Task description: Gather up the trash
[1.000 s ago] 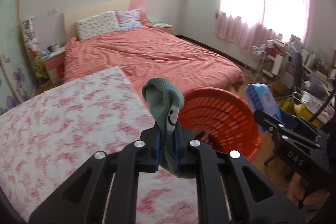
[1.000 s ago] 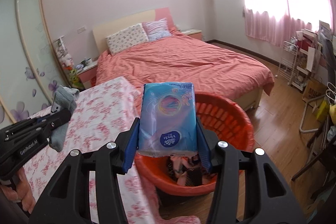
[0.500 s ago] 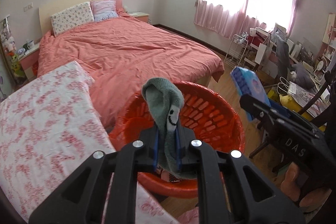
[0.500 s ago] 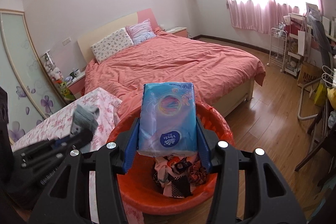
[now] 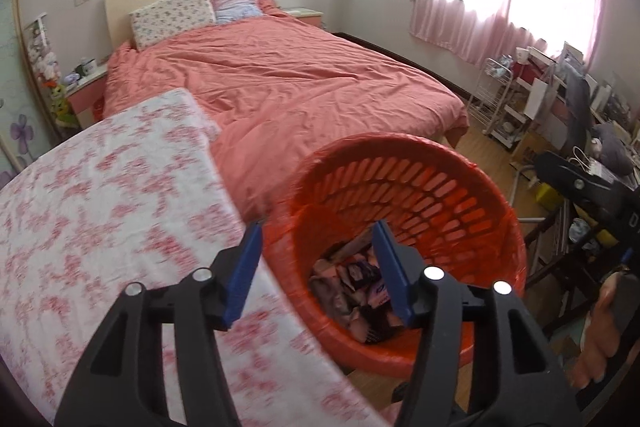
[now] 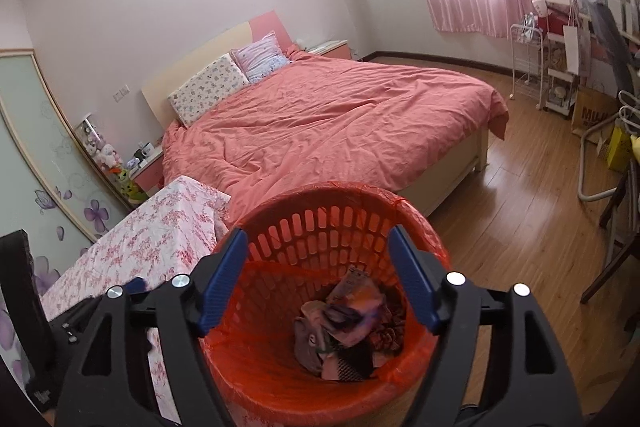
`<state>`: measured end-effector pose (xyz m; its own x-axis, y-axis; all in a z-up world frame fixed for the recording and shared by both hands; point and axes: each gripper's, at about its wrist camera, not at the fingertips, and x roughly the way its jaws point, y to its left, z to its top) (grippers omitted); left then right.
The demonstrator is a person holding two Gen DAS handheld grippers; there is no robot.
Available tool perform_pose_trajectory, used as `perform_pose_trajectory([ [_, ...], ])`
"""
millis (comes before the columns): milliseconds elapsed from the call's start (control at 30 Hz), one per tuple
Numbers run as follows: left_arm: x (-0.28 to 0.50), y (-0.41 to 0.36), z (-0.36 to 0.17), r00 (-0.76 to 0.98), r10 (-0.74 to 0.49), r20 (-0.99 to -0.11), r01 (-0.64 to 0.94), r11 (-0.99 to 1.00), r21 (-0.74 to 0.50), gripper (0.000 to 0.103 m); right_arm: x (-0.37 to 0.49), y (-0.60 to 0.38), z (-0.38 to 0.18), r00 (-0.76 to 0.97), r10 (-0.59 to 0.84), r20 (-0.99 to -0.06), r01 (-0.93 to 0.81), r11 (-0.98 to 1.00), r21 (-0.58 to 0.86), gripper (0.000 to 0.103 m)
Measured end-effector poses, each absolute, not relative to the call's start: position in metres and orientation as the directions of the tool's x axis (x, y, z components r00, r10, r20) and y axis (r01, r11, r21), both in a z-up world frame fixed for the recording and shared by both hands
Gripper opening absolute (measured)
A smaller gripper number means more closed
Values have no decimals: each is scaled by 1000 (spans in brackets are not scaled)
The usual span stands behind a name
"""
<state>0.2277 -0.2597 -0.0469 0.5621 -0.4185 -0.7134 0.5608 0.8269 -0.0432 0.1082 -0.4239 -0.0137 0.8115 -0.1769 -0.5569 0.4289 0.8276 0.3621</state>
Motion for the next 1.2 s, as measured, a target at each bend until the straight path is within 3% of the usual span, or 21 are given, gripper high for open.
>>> perform_pose_trajectory([
  [100,215,-232,-34,607,-399,-688,526,850,-28,69,95,-411,-4,815,-202,-544,427,843,326,76],
  [167,202,-214,-23,641,-383,-666,499,866,-18,78,82,-403,4,824,-217,-523,421,853,309,86],
  [300,168,-169,0,720,-343,-603,428,904,-2,93,58,-372,19,832,-261,-489,418,875,244,87],
  [367,151,-149,9,758,-310,-574,387,922,13,99,49,-361,24,837,-282,-470,420,880,220,99],
  [667,76,-73,21,872,-86,-482,151,984,98,99,5,-294,41,808,-458,-370,508,860,44,101],
  [933,30,-27,7,873,-52,-486,79,996,36,99,-21,-260,30,839,-414,-353,457,889,43,101],
  [1200,-1,-4,1,882,-18,-471,32,999,22,99,-38,-243,21,804,-492,-335,541,838,67,101],
])
